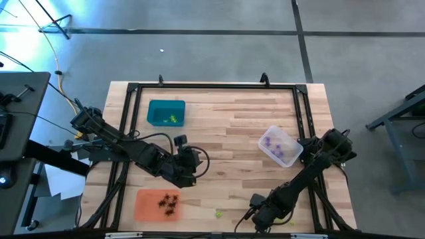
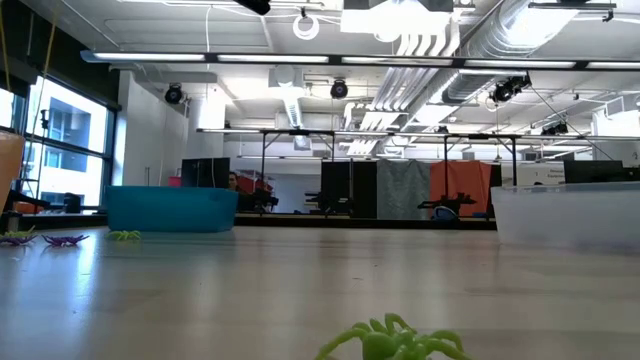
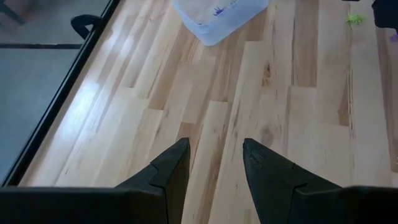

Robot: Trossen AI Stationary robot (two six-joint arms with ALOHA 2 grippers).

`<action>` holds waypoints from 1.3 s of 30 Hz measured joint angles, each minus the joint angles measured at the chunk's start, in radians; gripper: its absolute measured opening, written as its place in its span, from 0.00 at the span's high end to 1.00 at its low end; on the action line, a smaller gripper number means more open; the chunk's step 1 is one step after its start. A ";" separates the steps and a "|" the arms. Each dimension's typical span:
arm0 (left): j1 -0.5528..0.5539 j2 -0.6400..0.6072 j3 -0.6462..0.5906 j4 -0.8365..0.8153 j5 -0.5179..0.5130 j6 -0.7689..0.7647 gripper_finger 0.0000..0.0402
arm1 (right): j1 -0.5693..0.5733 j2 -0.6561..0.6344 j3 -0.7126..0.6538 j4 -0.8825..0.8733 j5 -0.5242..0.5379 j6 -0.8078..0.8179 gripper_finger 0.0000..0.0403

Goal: Sort Halloween decoration
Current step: Put the violet spider toy into the transparent bin

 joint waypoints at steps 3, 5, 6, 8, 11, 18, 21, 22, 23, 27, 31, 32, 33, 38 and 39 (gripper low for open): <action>0.000 0.000 0.000 0.000 0.000 0.000 0.66 | 0.009 0.002 0.000 -0.023 0.029 0.000 0.64; -0.001 0.000 0.000 0.000 0.000 0.000 0.66 | 0.010 0.014 0.000 -0.037 0.029 0.000 0.62; -0.001 0.000 0.000 0.000 0.000 0.000 0.66 | 0.011 0.024 0.000 -0.040 0.021 0.000 0.61; -0.001 0.000 0.000 0.000 0.001 0.000 0.66 | 0.011 0.048 0.000 -0.039 0.000 0.000 0.61; -0.001 0.000 0.000 0.000 0.001 0.001 0.66 | 0.007 0.074 0.004 -0.041 -0.036 -0.001 0.61; -0.001 0.000 0.000 0.000 0.001 0.001 0.66 | 0.009 0.100 0.005 -0.086 -0.001 -0.004 0.63; -0.001 0.000 0.000 0.000 0.001 0.001 0.66 | 0.009 0.101 0.006 -0.109 0.004 -0.004 0.69; -0.001 0.000 0.000 0.000 0.001 0.001 0.66 | 0.009 0.101 0.006 -0.113 0.006 -0.004 0.73; -0.001 0.000 0.000 0.000 0.001 0.001 0.66 | 0.009 0.102 0.006 -0.117 0.007 -0.004 0.76; -0.001 0.000 0.000 0.000 0.001 0.001 0.66 | 0.008 0.102 0.004 -0.128 0.011 -0.014 0.95; 0.000 0.000 0.000 0.000 0.001 0.001 0.66 | 0.006 0.102 0.004 -0.128 0.011 -0.019 0.97; 0.000 0.000 0.000 0.001 0.001 0.001 0.66 | 0.003 0.102 0.004 -0.129 0.009 -0.021 0.98; 0.000 0.000 0.000 0.000 0.000 0.001 0.66 | 0.001 0.101 0.004 -0.131 0.006 -0.027 0.99; 0.000 0.000 0.000 0.001 0.000 0.000 0.66 | -0.011 0.089 0.048 -0.194 0.026 -0.068 1.00; 0.000 0.000 0.000 0.001 0.000 0.000 0.66 | -0.012 0.085 0.061 -0.228 0.054 -0.073 1.00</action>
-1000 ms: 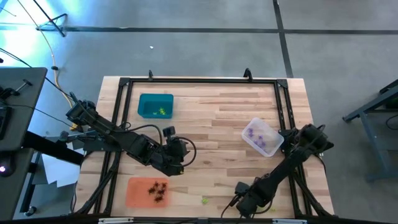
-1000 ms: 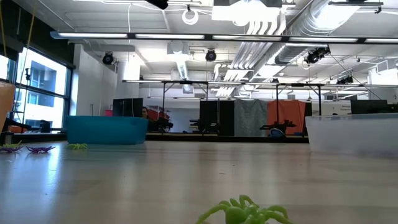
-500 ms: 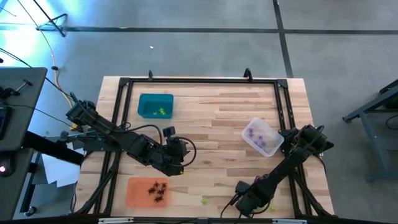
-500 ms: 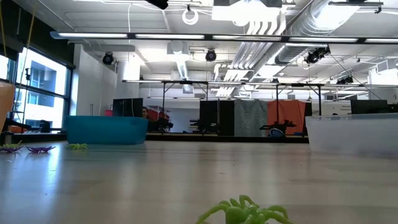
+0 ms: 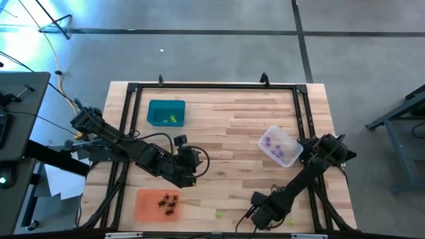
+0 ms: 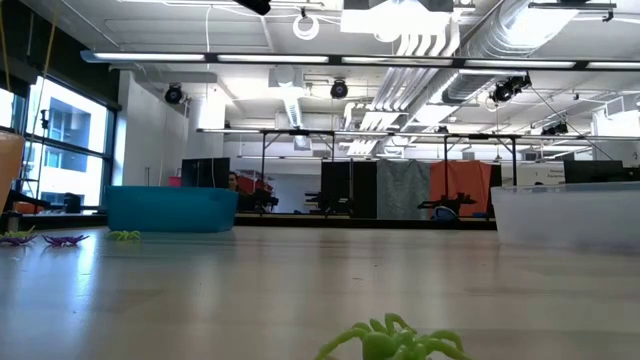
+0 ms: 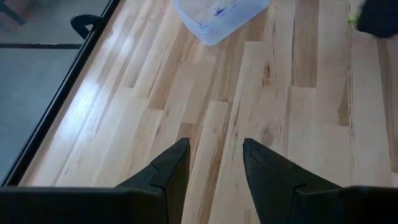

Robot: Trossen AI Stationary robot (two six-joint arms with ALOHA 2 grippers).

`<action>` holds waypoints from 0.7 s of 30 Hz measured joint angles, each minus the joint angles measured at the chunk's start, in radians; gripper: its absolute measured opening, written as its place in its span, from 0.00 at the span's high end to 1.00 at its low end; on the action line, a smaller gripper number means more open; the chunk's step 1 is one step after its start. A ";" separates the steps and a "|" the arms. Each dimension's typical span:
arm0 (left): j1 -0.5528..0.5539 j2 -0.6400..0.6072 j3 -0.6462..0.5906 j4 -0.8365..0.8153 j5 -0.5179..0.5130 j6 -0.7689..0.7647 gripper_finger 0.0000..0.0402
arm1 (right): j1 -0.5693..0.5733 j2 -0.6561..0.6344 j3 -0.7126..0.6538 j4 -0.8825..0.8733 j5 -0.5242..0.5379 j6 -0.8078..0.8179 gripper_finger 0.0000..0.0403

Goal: Sort Halloween decoration
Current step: Put the violet spider toy into the transparent bin

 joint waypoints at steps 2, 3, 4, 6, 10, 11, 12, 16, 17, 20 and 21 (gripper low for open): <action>0.000 0.000 0.000 0.000 0.000 0.000 0.66 | -0.006 -0.003 0.031 -0.089 0.052 -0.024 1.00; 0.000 0.000 0.000 0.000 0.000 0.000 0.66 | -0.009 -0.004 0.057 -0.116 0.067 -0.037 1.00; 0.000 0.000 0.000 0.000 0.000 0.000 0.66 | -0.011 -0.008 0.083 -0.151 0.087 -0.043 1.00; 0.000 0.000 0.000 0.000 0.000 0.000 0.66 | -0.015 -0.014 0.138 -0.262 0.121 -0.050 1.00; 0.000 -0.001 0.000 0.000 0.000 0.000 0.66 | -0.025 -0.013 0.270 -0.462 0.218 -0.079 1.00; 0.000 -0.001 0.000 0.000 0.000 0.000 0.66 | -0.027 -0.014 0.300 -0.526 0.246 -0.081 1.00; 0.000 -0.001 0.000 0.000 0.000 0.000 0.66 | -0.029 -0.014 0.329 -0.604 0.274 -0.081 1.00; 0.000 -0.001 0.000 0.000 0.000 0.000 0.66 | -0.050 -0.048 0.359 -0.678 0.369 -0.131 1.00; 0.000 -0.001 0.000 0.000 0.000 0.000 0.66 | -0.057 -0.067 0.344 -0.662 0.389 -0.161 1.00; 0.000 -0.001 0.000 -0.003 0.000 0.000 0.66 | -0.097 -0.117 0.281 -0.704 0.423 -0.184 1.00; 0.000 -0.001 0.000 -0.003 0.000 0.001 0.66 | -0.115 -0.145 0.231 -0.696 0.422 -0.204 1.00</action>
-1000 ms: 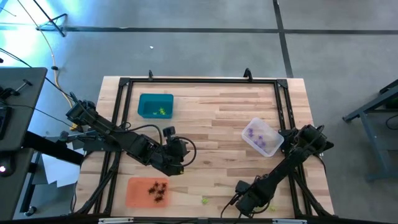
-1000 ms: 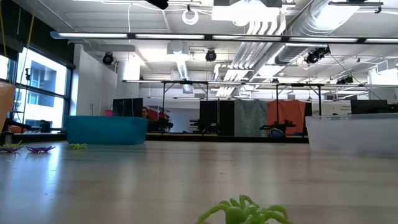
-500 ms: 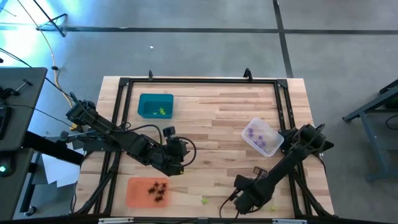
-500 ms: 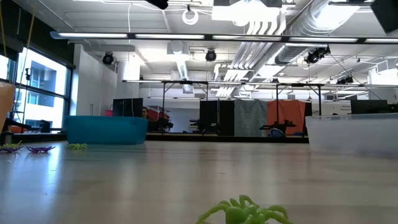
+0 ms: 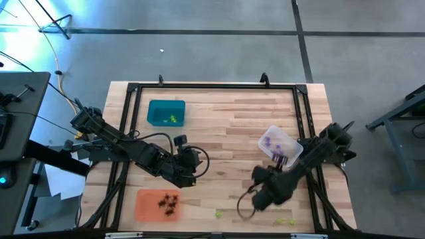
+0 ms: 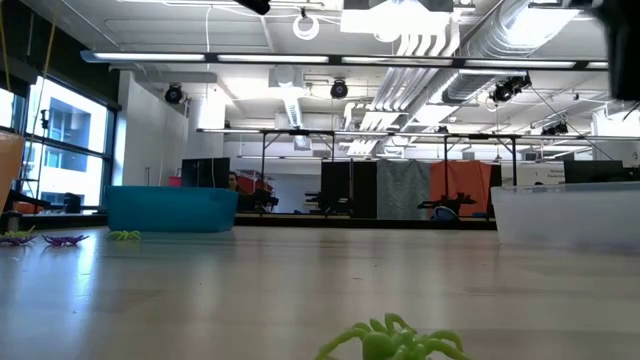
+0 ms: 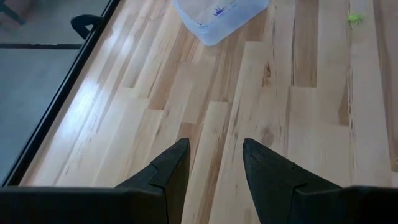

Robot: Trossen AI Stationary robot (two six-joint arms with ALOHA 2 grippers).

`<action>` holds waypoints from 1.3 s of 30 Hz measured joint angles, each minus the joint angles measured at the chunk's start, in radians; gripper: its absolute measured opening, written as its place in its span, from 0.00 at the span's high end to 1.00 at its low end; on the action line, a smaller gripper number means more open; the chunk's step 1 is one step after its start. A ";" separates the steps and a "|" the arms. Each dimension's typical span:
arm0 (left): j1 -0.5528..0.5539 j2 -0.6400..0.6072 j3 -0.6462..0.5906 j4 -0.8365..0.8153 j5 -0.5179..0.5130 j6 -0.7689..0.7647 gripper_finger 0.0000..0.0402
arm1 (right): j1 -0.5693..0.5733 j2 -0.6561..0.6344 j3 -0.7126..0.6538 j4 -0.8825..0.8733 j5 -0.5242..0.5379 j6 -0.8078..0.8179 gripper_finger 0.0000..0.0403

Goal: Sort Halloween decoration
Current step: Put the violet spider toy into the transparent bin, then put the green spider toy into the blue bin

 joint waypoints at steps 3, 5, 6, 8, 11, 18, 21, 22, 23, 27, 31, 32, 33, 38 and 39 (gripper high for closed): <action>0.000 0.000 0.000 -0.002 0.006 0.000 0.66 | -0.057 -0.129 -0.162 0.041 -0.002 -0.023 1.00; 0.000 0.000 0.000 -0.001 0.009 0.000 0.66 | -0.101 -0.214 -0.289 0.029 -0.015 -0.004 1.00; 0.000 0.000 0.000 -0.001 0.009 0.001 0.66 | -0.123 -0.262 -0.346 0.039 -0.018 0.011 1.00; 0.000 0.000 0.000 -0.001 0.011 0.008 0.66 | -0.168 -0.379 -0.459 0.078 -0.031 0.050 1.00; 0.000 0.000 0.000 -0.001 0.013 0.008 0.66 | -0.219 -0.527 -0.614 0.205 -0.055 0.110 1.00; 0.004 0.000 0.000 -0.001 0.013 0.010 0.66 | -0.274 -0.728 -0.839 0.441 -0.059 0.207 0.97; 0.004 0.000 0.000 -0.001 0.014 0.010 0.66 | -0.289 -0.736 -0.842 0.449 -0.046 0.214 0.92; 0.005 0.000 0.000 -0.001 0.013 0.010 0.66 | -0.293 -0.736 -0.839 0.449 -0.043 0.214 0.89; 0.006 0.000 0.000 -0.001 0.014 0.010 0.66 | -0.298 -0.736 -0.839 0.445 -0.043 0.209 0.86; 0.007 0.000 0.000 -0.001 0.014 0.010 0.66 | -0.301 -0.734 -0.835 0.437 -0.032 0.206 0.77; 0.007 0.000 0.000 -0.001 0.014 0.006 0.66 | -0.301 -0.734 -0.833 0.434 -0.086 0.216 0.72; 0.007 0.000 0.000 -0.001 0.014 0.003 0.66 | -0.300 -0.734 -0.826 0.424 -0.101 0.225 0.72; 0.007 0.000 0.000 -0.001 0.014 0.002 0.66 | -0.300 -0.734 -0.813 0.408 -0.103 0.247 0.72; 0.008 0.000 0.000 -0.001 0.014 0.001 0.66 | -0.269 -0.734 -0.692 0.293 -0.035 0.297 0.79; 0.009 0.000 0.000 -0.001 0.014 0.001 0.66 | -0.257 -0.734 -0.665 0.293 -0.026 0.304 0.81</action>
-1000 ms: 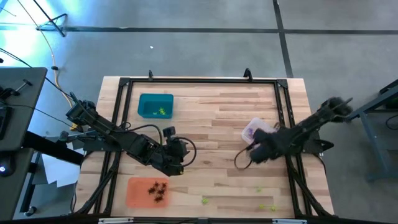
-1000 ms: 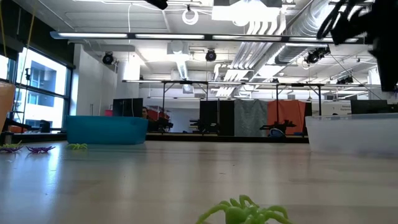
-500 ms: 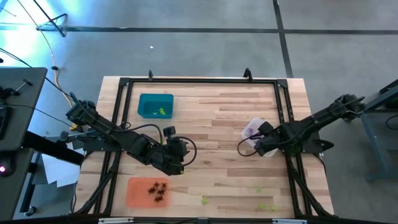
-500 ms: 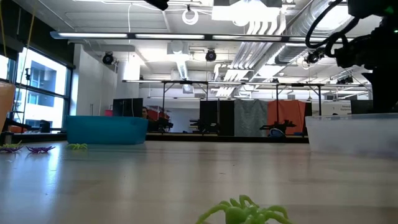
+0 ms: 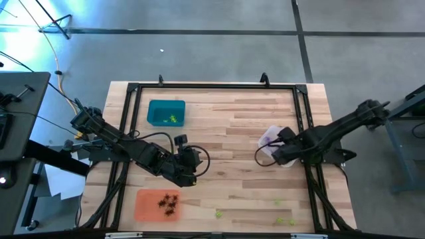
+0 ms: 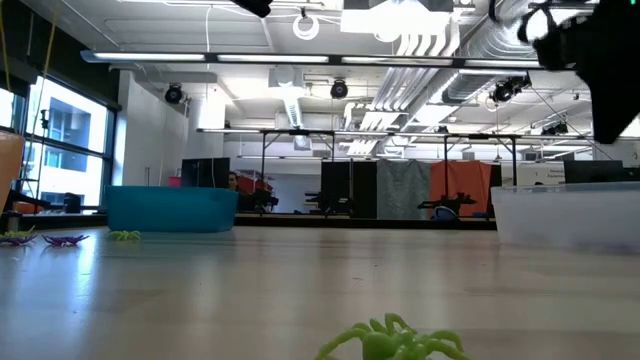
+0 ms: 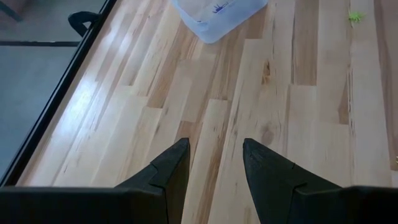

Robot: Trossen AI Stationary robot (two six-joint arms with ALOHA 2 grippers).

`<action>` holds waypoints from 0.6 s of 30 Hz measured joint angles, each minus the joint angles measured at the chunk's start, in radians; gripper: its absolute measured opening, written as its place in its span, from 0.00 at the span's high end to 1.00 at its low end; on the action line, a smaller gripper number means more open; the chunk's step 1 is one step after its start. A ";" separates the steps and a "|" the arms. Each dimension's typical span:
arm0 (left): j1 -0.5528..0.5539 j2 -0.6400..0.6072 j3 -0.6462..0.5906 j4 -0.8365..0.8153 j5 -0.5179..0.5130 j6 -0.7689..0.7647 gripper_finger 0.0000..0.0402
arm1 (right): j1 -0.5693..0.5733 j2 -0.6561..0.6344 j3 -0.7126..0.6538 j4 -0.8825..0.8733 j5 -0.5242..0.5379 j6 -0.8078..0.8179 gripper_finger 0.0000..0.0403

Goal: Sort Halloween decoration
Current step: Put the green spider toy into the blue bin

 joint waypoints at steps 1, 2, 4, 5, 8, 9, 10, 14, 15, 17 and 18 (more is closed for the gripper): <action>0.000 0.000 0.000 0.000 0.000 0.000 0.66 | 0.015 0.000 0.023 0.011 0.008 0.008 0.82; 0.000 0.000 0.000 0.000 0.000 0.000 0.66 | 0.033 0.000 0.044 0.035 0.023 0.015 0.84; 0.000 0.000 0.000 -0.001 0.000 0.000 0.66 | 0.075 0.009 0.074 0.132 0.033 0.017 0.87; 0.000 0.000 0.000 -0.003 0.000 0.000 0.66 | 0.100 0.018 0.082 0.196 0.041 0.017 0.88; 0.000 0.000 0.000 -0.012 0.000 -0.001 0.66 | 0.180 0.070 0.090 0.365 0.085 0.039 0.90; 0.000 0.000 0.000 -0.019 0.000 -0.001 0.66 | 0.204 0.096 0.091 0.411 0.091 0.050 0.90; 0.000 0.000 0.000 -0.022 0.000 -0.001 0.66 | 0.228 0.126 0.091 0.444 0.093 0.066 0.90; 0.001 0.000 0.000 -0.025 0.000 0.009 0.66 | 0.313 0.264 0.090 0.479 0.014 0.187 0.88; 0.001 0.000 0.000 -0.025 0.000 0.018 0.66 | 0.331 0.301 0.090 0.477 -0.018 0.218 0.87; 0.001 0.000 0.000 -0.025 0.000 0.030 0.66 | 0.363 0.370 0.090 0.480 -0.077 0.278 0.86; 0.001 0.000 0.000 -0.025 0.000 0.032 0.66 | 0.377 0.400 0.090 0.483 -0.103 0.299 0.85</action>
